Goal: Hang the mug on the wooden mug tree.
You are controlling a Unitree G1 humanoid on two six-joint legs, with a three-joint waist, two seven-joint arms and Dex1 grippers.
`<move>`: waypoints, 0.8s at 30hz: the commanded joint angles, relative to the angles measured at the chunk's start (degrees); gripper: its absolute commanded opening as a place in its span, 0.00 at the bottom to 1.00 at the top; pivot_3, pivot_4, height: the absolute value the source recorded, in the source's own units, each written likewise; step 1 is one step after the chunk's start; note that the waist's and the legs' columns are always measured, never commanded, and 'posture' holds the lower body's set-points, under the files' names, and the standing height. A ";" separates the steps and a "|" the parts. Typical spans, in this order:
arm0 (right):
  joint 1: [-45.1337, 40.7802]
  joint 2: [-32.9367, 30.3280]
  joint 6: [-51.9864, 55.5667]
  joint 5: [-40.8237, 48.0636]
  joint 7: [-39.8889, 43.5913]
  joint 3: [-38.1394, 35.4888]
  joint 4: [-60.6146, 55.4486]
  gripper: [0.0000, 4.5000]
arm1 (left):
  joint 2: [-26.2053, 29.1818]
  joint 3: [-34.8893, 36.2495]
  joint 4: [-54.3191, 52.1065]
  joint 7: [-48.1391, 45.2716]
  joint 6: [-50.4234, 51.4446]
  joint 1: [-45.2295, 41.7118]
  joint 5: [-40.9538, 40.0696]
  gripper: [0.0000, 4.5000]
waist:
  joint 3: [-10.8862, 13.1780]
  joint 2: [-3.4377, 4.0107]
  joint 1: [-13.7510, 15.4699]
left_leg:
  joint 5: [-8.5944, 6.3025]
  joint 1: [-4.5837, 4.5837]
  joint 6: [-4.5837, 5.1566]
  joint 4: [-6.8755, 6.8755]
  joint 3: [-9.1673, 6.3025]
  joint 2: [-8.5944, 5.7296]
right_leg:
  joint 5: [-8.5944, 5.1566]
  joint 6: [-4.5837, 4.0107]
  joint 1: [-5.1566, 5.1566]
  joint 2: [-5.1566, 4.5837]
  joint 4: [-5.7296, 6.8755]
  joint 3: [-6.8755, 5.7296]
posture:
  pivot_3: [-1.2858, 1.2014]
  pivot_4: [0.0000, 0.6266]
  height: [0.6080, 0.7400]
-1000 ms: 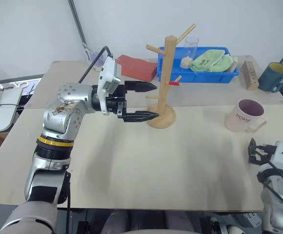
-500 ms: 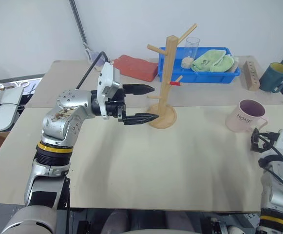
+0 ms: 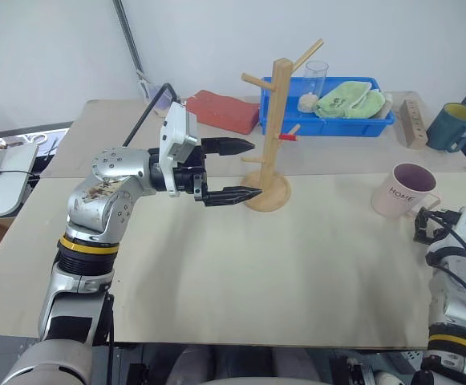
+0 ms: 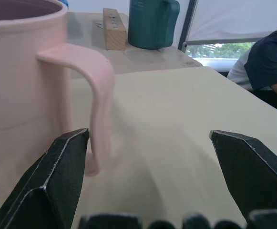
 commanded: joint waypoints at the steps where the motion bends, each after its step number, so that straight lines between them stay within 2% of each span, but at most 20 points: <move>1: -1.67 -1.68 -3.46 0.32 0.51 -0.10 2.36 1.00 | 0.70 1.34 -1.21 0.36 -0.59 -0.55 -0.50 1.00 | 0.00 0.00 0.03 | 0.00 0.00 0.00 0.00 0.00 0.00 | 0.00 0.00 0.00 0.00 0.00 0.01 | 0.52 0.24 1.00; 8: -3.78 -2.18 -6.30 0.14 1.57 1.40 6.96 1.00 | 0.91 1.25 -1.17 0.76 -0.75 -0.47 -0.16 1.00 | 0.00 0.00 -0.09 | 0.00 0.01 0.00 0.00 0.02 0.00 | 0.02 -0.03 0.01 0.01 0.00 0.02 | 0.52 0.24 1.00; 13: -4.46 -2.19 -7.48 0.08 2.47 2.93 8.99 0.66 | 1.05 1.04 -0.43 0.83 -1.21 -0.68 0.52 1.00 | 0.00 0.00 -0.06 | 0.00 0.01 0.00 0.01 0.02 0.00 | 0.03 -0.05 0.01 0.01 0.00 0.02 | 0.52 0.24 1.00; 21: -4.20 -2.38 -8.66 0.65 2.82 3.23 10.34 0.04 | 1.53 1.24 -0.48 0.89 -0.27 -0.62 0.24 1.00 | -0.01 0.01 -0.06 | 0.00 0.02 0.00 0.02 0.02 0.00 | 0.05 -0.08 0.01 0.01 0.00 0.02 | 0.52 0.24 1.00; 22: -4.12 -2.33 -8.66 0.90 2.75 3.06 10.28 0.01 | 1.58 1.24 -0.47 0.89 -0.27 -0.60 0.28 1.00 | 0.00 0.01 -0.07 | 0.00 0.02 0.00 0.02 0.02 0.00 | 0.05 -0.08 0.01 0.01 0.00 0.02 | 0.52 0.24 1.00; 24: -3.75 -2.47 -8.59 1.31 2.74 2.81 9.53 0.01 | 1.63 1.29 -0.50 0.95 -0.33 -0.60 0.32 1.00 | 0.00 0.01 -0.09 | 0.00 0.02 0.00 0.02 0.02 0.00 | 0.05 -0.08 0.01 0.01 0.00 0.02 | 0.52 0.24 1.00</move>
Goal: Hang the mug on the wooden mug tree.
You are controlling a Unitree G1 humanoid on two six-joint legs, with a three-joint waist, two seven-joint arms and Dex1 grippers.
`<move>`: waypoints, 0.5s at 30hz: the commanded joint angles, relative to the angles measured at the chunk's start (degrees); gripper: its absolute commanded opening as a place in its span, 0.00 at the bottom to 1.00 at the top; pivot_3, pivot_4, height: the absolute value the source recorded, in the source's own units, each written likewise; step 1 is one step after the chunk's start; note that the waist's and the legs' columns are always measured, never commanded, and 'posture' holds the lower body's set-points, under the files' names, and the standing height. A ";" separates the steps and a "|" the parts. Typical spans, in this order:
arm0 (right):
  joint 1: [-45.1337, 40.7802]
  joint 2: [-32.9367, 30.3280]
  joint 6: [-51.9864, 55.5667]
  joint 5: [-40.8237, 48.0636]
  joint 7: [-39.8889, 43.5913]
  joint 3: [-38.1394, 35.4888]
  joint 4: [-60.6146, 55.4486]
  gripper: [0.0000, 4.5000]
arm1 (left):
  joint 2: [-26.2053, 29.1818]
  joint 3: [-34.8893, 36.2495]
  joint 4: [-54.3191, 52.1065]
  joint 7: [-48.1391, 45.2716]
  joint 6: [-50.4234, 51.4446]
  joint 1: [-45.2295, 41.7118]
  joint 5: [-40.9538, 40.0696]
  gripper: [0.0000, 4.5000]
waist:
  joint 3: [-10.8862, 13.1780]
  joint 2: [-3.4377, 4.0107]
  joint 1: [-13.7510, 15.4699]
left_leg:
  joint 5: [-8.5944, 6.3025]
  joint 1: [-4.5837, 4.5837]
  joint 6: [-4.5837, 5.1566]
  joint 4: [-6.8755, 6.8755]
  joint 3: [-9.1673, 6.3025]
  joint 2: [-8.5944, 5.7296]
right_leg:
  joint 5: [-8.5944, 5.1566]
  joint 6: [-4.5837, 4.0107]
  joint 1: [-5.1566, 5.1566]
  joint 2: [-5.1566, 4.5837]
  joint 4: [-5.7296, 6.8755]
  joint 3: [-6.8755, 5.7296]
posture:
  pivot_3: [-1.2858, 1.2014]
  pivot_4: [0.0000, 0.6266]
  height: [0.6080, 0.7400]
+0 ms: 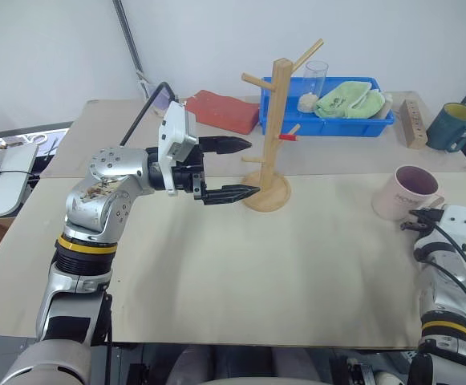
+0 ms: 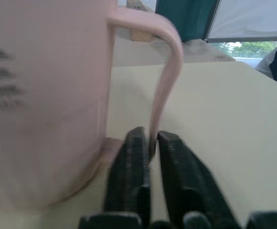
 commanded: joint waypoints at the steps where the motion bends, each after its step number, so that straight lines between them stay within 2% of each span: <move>1: 0.27 -1.09 -1.44 1.14 0.14 -1.16 -2.39 0.01 | 0.88 1.35 -0.71 0.18 -0.37 -0.63 -0.40 1.00 | 0.00 0.00 0.00 | 0.00 0.00 0.00 0.00 0.00 0.00 | 0.00 0.00 0.00 0.00 0.00 0.00 | 0.52 0.24 1.00; 6: 2.42 -3.97 1.50 2.11 5.55 0.66 -12.91 0.01 | 1.28 2.13 -0.50 0.60 -0.15 -0.62 -0.88 1.00 | 0.00 0.06 0.02 | 0.00 -0.01 0.00 0.01 0.00 -0.01 | -0.01 0.03 0.00 -0.02 0.00 0.00 | 0.52 0.24 1.00; 11: 4.15 -10.52 10.30 6.67 20.28 6.62 -29.59 0.01 | 2.11 4.22 -0.42 1.31 0.87 -0.34 -2.24 1.00 | 0.01 0.14 -0.22 | -0.01 -0.03 0.01 0.02 0.02 0.01 | -0.06 0.12 0.00 0.03 0.01 0.04 | 0.52 0.24 1.00; 15: 2.26 -14.51 18.16 11.82 30.38 11.62 -38.19 0.01 | 2.99 7.79 -0.11 2.18 4.10 -0.30 -5.83 1.00 | 0.04 0.08 -0.22 | -0.04 -0.02 0.07 0.04 -0.01 0.17 | -0.07 0.13 0.05 0.24 0.01 0.04 | 0.52 0.24 1.00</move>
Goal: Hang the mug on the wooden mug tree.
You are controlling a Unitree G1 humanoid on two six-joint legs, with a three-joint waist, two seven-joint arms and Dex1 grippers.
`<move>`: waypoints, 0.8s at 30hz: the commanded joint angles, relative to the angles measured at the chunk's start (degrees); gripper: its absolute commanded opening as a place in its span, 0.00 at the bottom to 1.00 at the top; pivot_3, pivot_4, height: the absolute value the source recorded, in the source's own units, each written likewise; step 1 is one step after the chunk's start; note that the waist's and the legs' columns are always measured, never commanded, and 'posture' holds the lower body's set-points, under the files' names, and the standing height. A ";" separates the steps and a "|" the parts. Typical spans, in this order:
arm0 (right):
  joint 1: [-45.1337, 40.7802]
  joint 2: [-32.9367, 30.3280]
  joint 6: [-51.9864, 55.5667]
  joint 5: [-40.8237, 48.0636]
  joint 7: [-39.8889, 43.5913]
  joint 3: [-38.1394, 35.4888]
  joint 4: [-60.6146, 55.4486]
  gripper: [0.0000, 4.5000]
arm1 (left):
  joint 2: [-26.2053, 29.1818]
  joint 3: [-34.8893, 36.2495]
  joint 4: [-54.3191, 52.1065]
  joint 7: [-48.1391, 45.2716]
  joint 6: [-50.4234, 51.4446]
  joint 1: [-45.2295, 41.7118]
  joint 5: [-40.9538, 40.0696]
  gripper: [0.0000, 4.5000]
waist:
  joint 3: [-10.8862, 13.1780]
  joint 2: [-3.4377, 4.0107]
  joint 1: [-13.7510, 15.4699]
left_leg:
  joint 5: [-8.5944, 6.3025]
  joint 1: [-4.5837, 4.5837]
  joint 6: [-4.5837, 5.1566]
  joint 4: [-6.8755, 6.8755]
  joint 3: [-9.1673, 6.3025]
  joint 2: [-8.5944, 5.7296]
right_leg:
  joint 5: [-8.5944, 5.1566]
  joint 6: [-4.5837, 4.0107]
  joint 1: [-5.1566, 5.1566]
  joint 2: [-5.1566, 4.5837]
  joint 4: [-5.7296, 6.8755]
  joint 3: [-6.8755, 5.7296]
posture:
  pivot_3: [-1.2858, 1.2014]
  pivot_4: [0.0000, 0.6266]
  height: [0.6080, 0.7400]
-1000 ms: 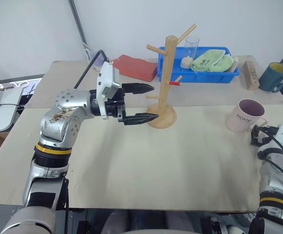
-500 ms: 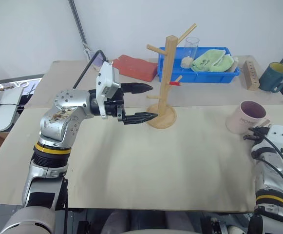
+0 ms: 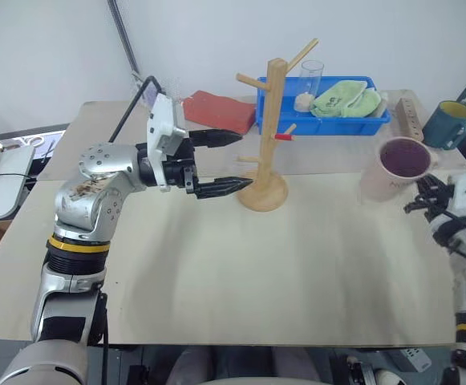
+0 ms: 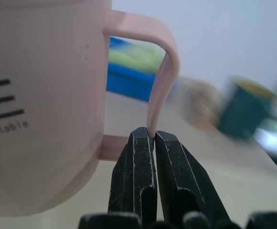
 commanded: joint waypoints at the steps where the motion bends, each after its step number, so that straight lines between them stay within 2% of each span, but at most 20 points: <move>1: -2.74 -2.59 6.60 5.42 8.98 4.15 -7.89 0.01 | 1.71 5.26 -0.22 1.18 3.86 -0.37 -4.91 1.00 | 0.02 -0.02 0.05 | 0.00 0.00 0.00 0.01 -0.01 0.01 | 0.00 0.00 -0.01 0.01 0.01 0.00 | 0.52 0.24 1.00; 5: -6.98 -4.20 10.66 7.23 14.91 8.20 -10.68 0.01 | 4.12 7.07 -0.25 1.15 6.10 0.43 -6.30 1.00 | -0.02 0.04 0.35 | 0.00 0.05 0.00 0.11 -0.05 0.00 | 0.01 -0.01 -0.09 -0.01 -0.01 -0.01 | 0.52 0.24 1.00; 13: -18.97 -2.16 12.19 1.89 15.92 15.62 -6.30 0.01 | 5.58 8.53 -2.90 2.36 8.23 2.96 -8.40 1.00 | 0.00 0.01 0.78 | 0.01 0.04 -0.02 0.11 -0.12 -0.03 | 0.02 -0.04 -0.11 -0.06 0.00 -0.08 | 0.52 0.24 1.00; 24: -24.59 -1.05 12.12 -2.58 17.93 18.58 -0.25 0.01 | 6.04 9.74 -4.50 4.83 10.89 2.47 -11.64 1.00 | 0.00 0.00 0.56 | 0.01 0.06 -0.02 0.06 -0.13 -0.04 | 0.20 -0.34 -0.12 -0.08 0.00 -0.09 | 0.52 0.24 1.00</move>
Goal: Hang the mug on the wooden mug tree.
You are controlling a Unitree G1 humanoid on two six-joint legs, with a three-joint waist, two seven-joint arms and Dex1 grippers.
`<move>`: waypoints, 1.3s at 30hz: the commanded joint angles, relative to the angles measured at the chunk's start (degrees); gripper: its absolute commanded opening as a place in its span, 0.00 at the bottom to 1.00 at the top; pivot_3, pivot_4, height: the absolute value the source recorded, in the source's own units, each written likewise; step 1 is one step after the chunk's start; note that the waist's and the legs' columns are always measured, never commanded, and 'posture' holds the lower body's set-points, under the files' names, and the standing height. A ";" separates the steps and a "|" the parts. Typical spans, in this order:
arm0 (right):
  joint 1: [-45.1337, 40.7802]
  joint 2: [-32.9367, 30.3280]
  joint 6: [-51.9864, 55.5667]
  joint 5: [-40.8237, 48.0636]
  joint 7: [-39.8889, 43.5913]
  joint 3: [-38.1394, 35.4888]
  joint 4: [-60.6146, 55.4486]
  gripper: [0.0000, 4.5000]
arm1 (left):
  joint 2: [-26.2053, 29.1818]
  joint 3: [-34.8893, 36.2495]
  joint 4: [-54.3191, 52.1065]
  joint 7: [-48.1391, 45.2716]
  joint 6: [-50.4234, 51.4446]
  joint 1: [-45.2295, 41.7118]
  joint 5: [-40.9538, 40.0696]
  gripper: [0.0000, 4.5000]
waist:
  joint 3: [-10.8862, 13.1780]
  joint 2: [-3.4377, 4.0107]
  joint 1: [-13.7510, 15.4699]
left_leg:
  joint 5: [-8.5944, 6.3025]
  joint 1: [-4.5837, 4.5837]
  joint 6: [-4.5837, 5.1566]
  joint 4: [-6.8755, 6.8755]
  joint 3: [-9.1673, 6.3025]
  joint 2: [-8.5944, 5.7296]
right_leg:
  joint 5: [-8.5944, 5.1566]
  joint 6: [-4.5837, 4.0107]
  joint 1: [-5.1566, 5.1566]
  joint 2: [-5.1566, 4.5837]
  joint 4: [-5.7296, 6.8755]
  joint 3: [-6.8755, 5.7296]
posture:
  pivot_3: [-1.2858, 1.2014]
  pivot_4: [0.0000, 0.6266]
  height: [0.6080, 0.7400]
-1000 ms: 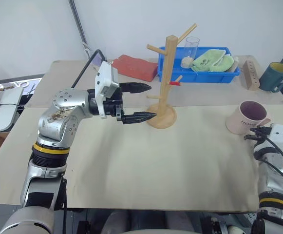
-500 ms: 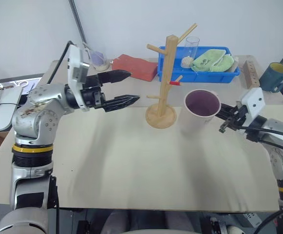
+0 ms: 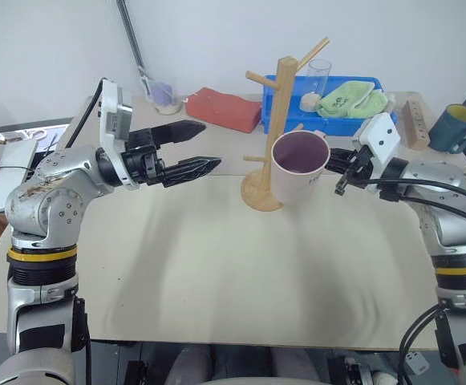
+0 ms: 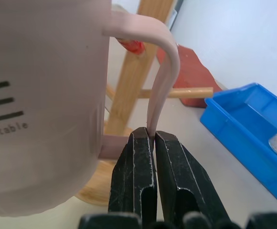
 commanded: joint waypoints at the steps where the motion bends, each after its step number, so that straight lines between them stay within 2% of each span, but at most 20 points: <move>1: -1.81 0.05 -0.62 -0.59 0.88 -0.29 -0.45 0.01 | 0.87 1.21 -1.29 0.15 -0.30 -1.13 -0.98 1.00 | 0.00 0.00 -0.04 | 0.00 0.00 0.00 0.00 0.00 0.00 | 0.00 0.00 0.00 0.00 0.00 0.00 | 0.52 0.24 1.00; 37: -7.99 4.43 0.58 -6.21 2.16 3.65 3.41 0.01 | 0.65 0.47 -2.18 0.41 -1.39 -0.05 0.05 1.00 | -0.01 0.01 -0.19 | 0.00 0.00 -0.01 -0.01 -0.02 0.00 | 0.06 -0.11 -0.02 0.00 0.01 -0.01 | 0.52 0.24 1.00; 39: -8.07 4.50 0.88 -6.33 2.00 3.71 3.50 0.18 | 0.64 0.46 -2.21 0.42 -1.43 -0.01 0.11 1.00 | -0.01 0.01 -0.19 | 0.00 0.00 -0.01 -0.01 -0.02 0.00 | 0.07 -0.11 -0.02 0.00 0.01 -0.01 | 0.52 0.24 1.00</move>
